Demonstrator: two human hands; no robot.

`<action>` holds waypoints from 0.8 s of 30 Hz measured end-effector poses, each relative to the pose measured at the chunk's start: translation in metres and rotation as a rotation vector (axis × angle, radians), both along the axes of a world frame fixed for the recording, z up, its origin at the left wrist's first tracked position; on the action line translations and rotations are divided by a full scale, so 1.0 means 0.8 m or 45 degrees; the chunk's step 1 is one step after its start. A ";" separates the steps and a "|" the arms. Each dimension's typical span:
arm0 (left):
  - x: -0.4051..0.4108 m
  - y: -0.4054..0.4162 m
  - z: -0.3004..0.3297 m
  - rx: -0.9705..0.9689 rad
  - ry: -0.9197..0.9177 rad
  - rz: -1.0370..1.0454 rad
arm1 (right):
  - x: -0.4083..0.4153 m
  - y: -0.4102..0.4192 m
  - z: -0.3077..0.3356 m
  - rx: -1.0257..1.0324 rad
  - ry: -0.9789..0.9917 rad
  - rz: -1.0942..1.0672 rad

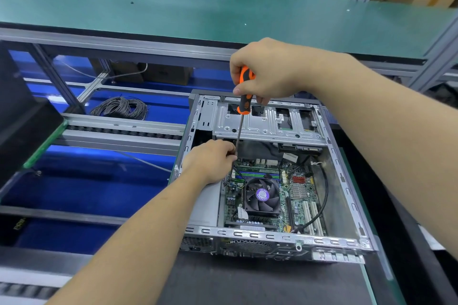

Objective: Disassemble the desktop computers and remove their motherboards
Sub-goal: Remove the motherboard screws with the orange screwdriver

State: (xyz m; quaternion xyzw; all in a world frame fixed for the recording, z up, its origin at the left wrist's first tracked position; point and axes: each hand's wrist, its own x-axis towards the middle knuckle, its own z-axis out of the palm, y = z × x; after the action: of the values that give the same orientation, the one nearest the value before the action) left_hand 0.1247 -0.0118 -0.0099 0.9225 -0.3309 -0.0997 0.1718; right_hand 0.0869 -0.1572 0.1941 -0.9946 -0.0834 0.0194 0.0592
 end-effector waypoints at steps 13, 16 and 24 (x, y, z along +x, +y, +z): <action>-0.001 0.000 0.002 0.016 -0.002 -0.005 | 0.000 0.001 -0.001 0.039 0.007 -0.012; 0.000 0.000 0.001 0.000 -0.006 -0.001 | 0.000 0.002 0.001 0.042 0.010 -0.005; 0.002 -0.001 -0.001 0.016 -0.007 -0.009 | -0.001 0.003 0.002 0.031 0.056 0.004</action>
State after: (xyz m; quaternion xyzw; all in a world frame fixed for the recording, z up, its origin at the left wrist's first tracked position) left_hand 0.1263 -0.0129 -0.0108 0.9227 -0.3339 -0.1000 0.1649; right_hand 0.0859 -0.1546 0.1958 -0.9930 -0.0837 0.0404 0.0732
